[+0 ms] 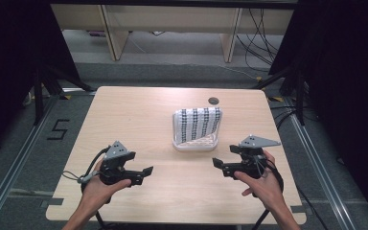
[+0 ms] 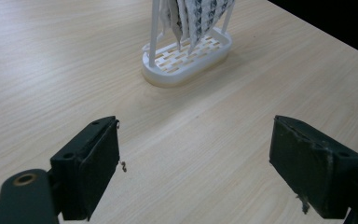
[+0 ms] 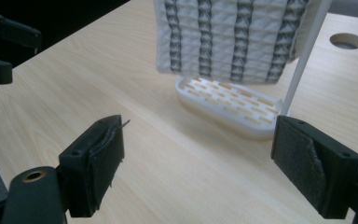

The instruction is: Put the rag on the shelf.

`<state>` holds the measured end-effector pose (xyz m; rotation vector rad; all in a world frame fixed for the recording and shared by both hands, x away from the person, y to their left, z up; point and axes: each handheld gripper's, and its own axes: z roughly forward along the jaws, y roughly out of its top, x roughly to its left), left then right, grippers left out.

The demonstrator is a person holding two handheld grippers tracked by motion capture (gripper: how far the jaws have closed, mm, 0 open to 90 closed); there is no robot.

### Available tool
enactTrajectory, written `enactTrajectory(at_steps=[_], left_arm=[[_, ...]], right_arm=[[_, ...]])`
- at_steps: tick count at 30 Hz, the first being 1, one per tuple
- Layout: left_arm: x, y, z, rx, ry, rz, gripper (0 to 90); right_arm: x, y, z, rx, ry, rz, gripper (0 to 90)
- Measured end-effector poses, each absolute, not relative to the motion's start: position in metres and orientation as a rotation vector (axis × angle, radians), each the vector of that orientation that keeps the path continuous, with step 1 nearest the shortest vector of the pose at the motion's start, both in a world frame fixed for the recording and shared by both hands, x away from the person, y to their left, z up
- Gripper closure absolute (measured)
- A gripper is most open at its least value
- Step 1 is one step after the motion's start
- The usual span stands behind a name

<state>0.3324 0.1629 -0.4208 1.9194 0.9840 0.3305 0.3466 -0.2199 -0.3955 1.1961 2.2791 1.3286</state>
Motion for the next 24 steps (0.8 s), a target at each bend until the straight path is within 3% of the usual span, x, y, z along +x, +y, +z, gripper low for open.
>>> enactTrajectory(at_steps=[24], left_arm=[[0.306, 0.162, -0.456, 1.955, 0.957, 0.327, 15.3]], right_arm=[[0.321, -0.22, -0.44, 1.206, 2.346, 1.268, 18.8]])
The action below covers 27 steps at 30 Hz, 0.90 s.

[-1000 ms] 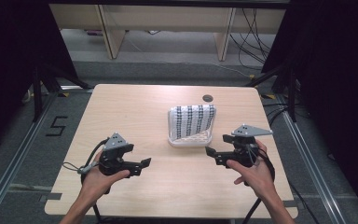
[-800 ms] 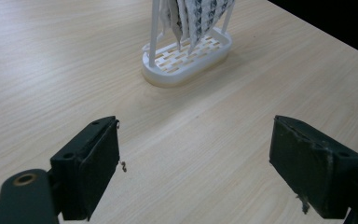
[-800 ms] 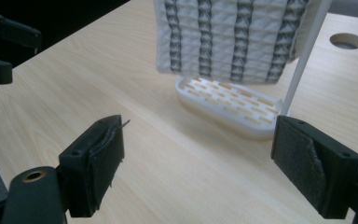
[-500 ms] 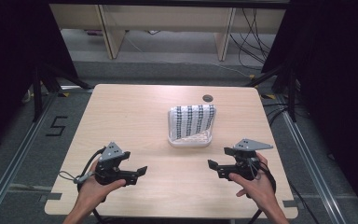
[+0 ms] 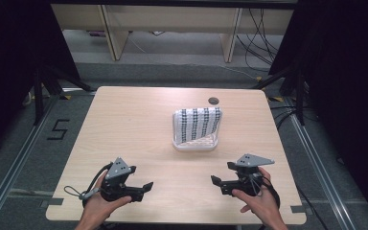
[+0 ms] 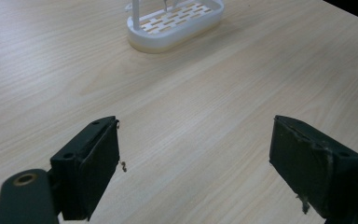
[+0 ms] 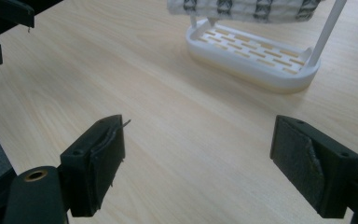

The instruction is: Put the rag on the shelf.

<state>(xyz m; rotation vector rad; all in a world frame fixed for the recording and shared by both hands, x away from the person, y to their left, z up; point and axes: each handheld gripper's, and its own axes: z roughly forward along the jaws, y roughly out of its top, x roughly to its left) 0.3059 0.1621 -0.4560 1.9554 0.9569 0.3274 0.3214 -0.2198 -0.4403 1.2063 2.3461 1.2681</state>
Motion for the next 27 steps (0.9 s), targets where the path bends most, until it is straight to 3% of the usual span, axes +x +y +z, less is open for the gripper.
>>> enactTrajectory(at_steps=[15, 27], left_arm=[[0.284, 0.175, -0.483, 2.025, 0.975, 0.344, 15.3], [0.28, 0.175, -0.493, 2.067, 0.945, 0.383, 15.3]], right_arm=[[0.308, -0.216, -0.473, 1.169, 2.386, 1.227, 18.0], [0.301, -0.22, -0.48, 1.161, 2.386, 1.184, 17.4]])
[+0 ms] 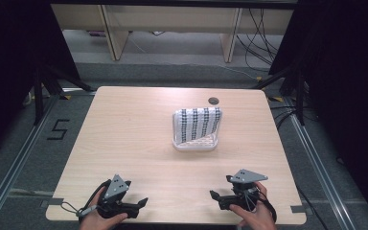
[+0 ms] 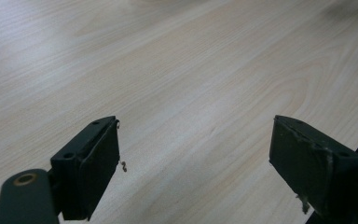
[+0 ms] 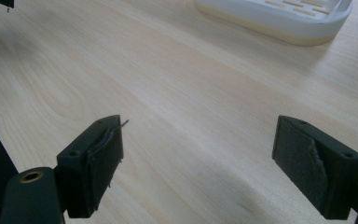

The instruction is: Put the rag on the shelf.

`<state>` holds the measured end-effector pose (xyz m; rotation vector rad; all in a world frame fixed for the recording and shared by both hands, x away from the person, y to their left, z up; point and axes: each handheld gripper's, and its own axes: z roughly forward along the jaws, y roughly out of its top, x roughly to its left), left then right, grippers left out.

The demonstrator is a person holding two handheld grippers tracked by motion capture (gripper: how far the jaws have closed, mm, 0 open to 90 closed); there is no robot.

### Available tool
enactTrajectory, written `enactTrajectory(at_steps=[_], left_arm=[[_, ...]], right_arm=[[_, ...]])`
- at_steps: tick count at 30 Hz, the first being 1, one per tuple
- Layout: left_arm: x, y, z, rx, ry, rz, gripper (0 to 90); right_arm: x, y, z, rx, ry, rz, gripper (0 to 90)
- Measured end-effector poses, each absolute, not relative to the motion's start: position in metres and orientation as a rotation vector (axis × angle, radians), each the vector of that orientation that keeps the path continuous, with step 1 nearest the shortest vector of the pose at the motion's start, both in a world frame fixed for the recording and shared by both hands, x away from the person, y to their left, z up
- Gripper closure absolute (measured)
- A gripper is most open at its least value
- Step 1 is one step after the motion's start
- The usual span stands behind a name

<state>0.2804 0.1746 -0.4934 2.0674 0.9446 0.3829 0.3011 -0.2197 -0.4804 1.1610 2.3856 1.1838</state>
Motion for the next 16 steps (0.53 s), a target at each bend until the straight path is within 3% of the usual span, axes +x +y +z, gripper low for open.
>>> enactTrajectory(at_steps=[16], left_arm=[[0.2824, 0.1756, -0.4978, 2.048, 0.978, 0.364, 15.3]], right_arm=[[0.305, -0.2228, -0.4856, 1.177, 2.382, 1.179, 17.3]])
